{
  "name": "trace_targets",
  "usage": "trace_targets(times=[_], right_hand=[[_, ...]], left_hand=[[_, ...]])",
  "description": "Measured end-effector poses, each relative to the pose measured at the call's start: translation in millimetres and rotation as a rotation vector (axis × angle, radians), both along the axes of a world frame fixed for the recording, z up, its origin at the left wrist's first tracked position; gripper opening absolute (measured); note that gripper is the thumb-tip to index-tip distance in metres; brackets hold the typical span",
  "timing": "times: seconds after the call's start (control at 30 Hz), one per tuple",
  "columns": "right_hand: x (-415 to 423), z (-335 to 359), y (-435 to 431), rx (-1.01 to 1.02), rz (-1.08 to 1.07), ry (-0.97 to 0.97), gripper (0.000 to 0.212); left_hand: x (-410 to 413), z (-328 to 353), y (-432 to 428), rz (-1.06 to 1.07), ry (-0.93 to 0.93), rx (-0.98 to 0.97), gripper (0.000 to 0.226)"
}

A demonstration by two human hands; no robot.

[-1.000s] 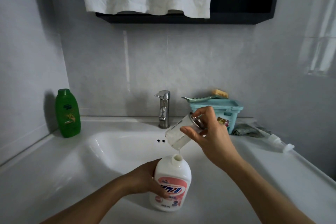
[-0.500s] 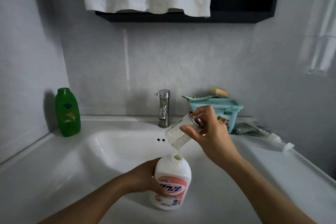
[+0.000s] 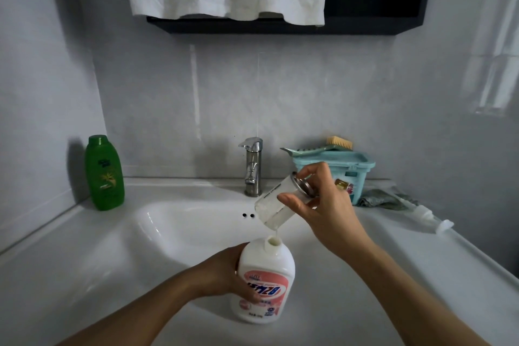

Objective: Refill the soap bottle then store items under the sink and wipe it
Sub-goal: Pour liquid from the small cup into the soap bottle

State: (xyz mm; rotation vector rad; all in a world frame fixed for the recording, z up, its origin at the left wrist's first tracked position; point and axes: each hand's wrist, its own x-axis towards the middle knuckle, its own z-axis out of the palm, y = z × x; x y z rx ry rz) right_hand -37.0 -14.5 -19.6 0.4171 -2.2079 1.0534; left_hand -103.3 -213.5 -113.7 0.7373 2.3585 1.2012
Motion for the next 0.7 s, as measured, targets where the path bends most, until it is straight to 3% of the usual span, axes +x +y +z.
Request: trace_targets(times=[0.7], right_hand=[[0.9,0.4,-0.7,0.004,0.001,-0.019,0.043]], left_hand=[[2.0,1.6,-0.4,-0.017,0.01,0.008,0.066]])
